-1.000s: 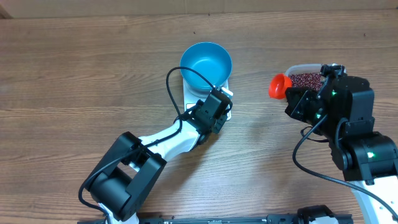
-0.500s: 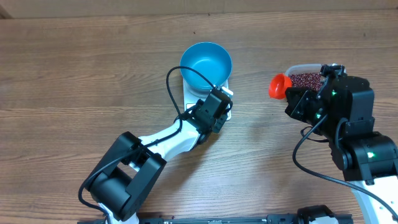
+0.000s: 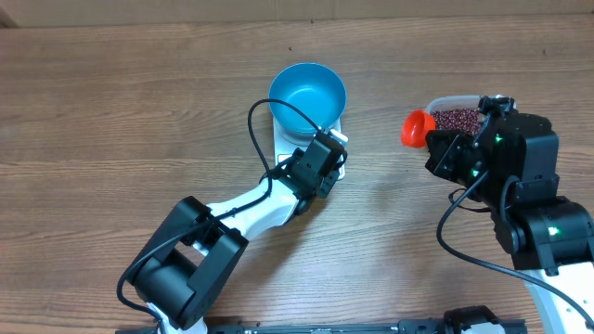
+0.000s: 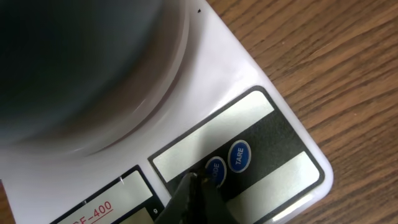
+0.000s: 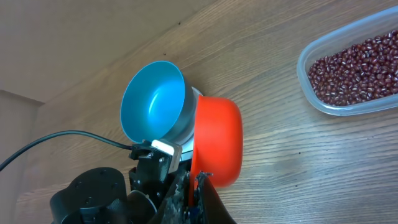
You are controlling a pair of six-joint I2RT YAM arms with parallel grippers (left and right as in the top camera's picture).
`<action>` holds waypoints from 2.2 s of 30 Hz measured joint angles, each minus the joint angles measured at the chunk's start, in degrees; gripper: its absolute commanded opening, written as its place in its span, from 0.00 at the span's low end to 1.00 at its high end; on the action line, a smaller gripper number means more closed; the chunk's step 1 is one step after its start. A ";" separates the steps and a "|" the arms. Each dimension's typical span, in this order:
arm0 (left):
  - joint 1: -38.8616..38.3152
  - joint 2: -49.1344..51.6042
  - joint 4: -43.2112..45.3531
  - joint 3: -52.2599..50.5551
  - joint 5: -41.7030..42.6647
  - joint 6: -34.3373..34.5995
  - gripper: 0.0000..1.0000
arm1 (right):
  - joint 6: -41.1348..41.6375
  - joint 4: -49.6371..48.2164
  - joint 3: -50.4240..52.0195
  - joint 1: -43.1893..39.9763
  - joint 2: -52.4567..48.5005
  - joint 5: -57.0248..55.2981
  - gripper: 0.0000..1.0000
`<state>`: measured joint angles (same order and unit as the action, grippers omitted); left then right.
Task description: Scoop item into bowl and weigh 150g on scale
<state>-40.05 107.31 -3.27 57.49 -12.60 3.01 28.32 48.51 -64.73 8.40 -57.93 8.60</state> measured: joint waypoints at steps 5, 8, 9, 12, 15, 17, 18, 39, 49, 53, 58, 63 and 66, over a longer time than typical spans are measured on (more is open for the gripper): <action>0.02 0.00 -0.13 0.00 -0.11 0.02 0.04 | 0.00 -0.02 0.00 0.00 0.00 0.00 0.04; 0.02 0.00 -0.13 0.00 -0.11 0.02 0.04 | -0.02 -0.04 0.00 0.00 -0.24 0.00 0.04; 0.02 0.00 -0.13 0.00 -0.13 0.02 0.04 | 0.00 -0.02 0.00 0.00 -0.44 0.00 0.04; 0.02 0.00 -0.15 0.00 -0.13 0.02 0.04 | 0.00 -0.04 0.00 0.00 -1.33 0.00 0.04; 0.02 0.00 -0.15 0.00 -0.13 0.02 0.04 | 0.00 -0.02 0.00 0.00 -2.10 0.13 0.04; 0.02 0.00 -0.13 0.00 -0.13 0.02 0.04 | -0.04 -0.02 0.00 0.00 -2.21 0.15 0.04; 0.02 0.00 -0.13 0.00 -0.13 0.02 0.04 | 0.00 -0.04 0.00 0.00 -2.21 0.17 0.04; 0.72 0.42 0.17 0.31 -0.07 0.00 0.04 | 0.00 -0.02 0.00 0.00 -2.23 0.17 0.04; 0.72 0.50 0.07 0.35 -0.04 0.00 0.04 | 0.00 -0.02 0.00 0.00 -2.23 0.44 0.04; 0.72 0.76 -0.15 0.70 -0.04 0.00 0.04 | 0.00 -0.02 0.00 0.00 -2.23 1.03 0.04; 0.72 1.38 -0.09 1.31 -0.07 0.00 0.05 | 0.00 -0.02 0.00 0.00 -2.23 1.29 0.04; 0.72 1.57 -0.61 1.70 -0.07 -0.02 0.04 | 0.00 -0.04 0.00 -0.02 -2.23 1.53 0.04; 0.72 1.57 -0.87 1.81 -0.07 -0.02 0.04 | -0.02 -0.02 0.00 0.00 -2.23 1.64 0.04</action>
<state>-39.33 108.88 -4.14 59.31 -12.67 2.98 28.29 48.49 -64.73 8.40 -60.16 10.24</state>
